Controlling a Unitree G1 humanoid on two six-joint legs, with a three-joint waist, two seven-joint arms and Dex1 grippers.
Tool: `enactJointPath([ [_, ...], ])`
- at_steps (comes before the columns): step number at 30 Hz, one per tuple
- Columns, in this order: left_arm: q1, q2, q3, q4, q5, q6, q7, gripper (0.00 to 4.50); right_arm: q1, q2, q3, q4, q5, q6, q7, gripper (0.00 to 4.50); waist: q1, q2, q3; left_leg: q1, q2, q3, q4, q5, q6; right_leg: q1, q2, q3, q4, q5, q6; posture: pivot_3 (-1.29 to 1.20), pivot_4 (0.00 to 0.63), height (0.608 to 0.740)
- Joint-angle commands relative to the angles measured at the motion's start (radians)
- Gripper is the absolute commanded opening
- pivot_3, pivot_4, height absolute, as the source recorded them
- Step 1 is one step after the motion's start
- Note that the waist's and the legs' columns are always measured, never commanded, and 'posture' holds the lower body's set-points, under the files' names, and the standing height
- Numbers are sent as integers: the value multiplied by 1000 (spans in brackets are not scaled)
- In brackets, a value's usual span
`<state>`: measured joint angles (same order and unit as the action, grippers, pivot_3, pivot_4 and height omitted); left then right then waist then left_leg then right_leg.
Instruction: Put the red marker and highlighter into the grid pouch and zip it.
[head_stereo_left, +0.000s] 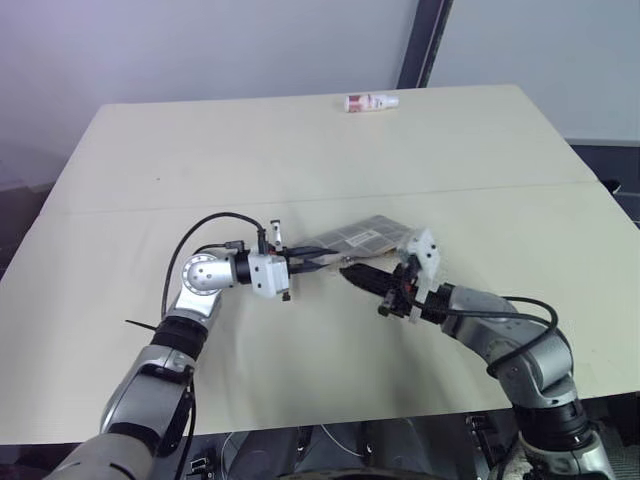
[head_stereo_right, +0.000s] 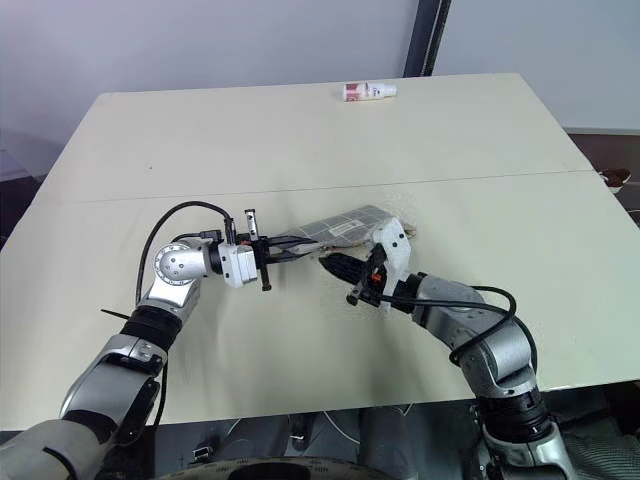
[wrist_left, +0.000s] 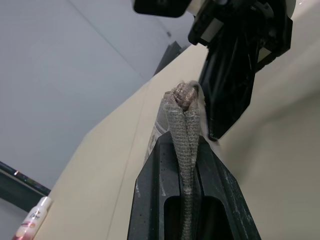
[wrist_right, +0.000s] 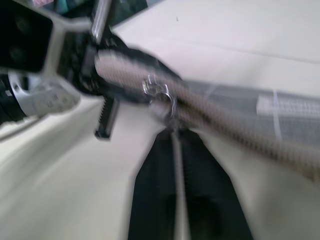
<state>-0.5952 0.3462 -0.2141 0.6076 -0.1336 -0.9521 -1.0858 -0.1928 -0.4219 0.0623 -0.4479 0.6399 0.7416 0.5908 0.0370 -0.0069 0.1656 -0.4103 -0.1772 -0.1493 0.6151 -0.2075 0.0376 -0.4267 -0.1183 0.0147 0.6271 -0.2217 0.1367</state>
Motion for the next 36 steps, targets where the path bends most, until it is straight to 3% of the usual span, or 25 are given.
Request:
enactJointPath([
  [1, -3, 8, 2, -18, 5, -18, 26, 0, 6, 9, -6, -37, 12, -3, -11, 53, 0, 0, 0, 0, 0, 0, 0, 0, 0, 0, 0, 0, 0, 0, 0, 0, 150, 740],
  [12, 24, 60, 18, -39, -60, 11, 2, 0, 105, -269, -179, 87, -88, -127, 141, 53, -1, 0, 0, 0, 0, 1, 0, 0, 0, 0, 0, 0, 0, 0, 0, 0, 150, 740],
  [19, 24, 61, 13, -35, -64, 6, 11, 0, 91, -230, -164, 55, -22, -97, 167, 53, 0, 0, 0, 0, 1, 1, 0, 0, 1, 0, -1, 1, 0, 0, 0, 0, 150, 740],
  [22, 24, 57, 12, -41, -61, 7, 14, 0, 79, -205, -131, 61, -85, -122, 125, 884, 0, 0, 0, 0, 1, 1, 1, 0, 0, 0, -1, 1, 0, 0, 0, 0, 150, 740],
  [29, 28, 60, 13, -39, -61, 2, 14, 0, 93, -161, -109, -2, -14, -35, 104, 4479, 1, 0, 0, 0, 0, 2, 0, 0, 1, 0, -1, 1, 0, 0, 0, 0, 150, 740],
  [36, 25, 50, 6, -38, -60, -4, 11, 0, 26, -45, -22, 30, -52, 5, 6, 4479, -1, 0, 0, 0, 0, 2, 0, 0, 0, 0, 0, 1, 1, 0, 0, 0, 150, 740],
])
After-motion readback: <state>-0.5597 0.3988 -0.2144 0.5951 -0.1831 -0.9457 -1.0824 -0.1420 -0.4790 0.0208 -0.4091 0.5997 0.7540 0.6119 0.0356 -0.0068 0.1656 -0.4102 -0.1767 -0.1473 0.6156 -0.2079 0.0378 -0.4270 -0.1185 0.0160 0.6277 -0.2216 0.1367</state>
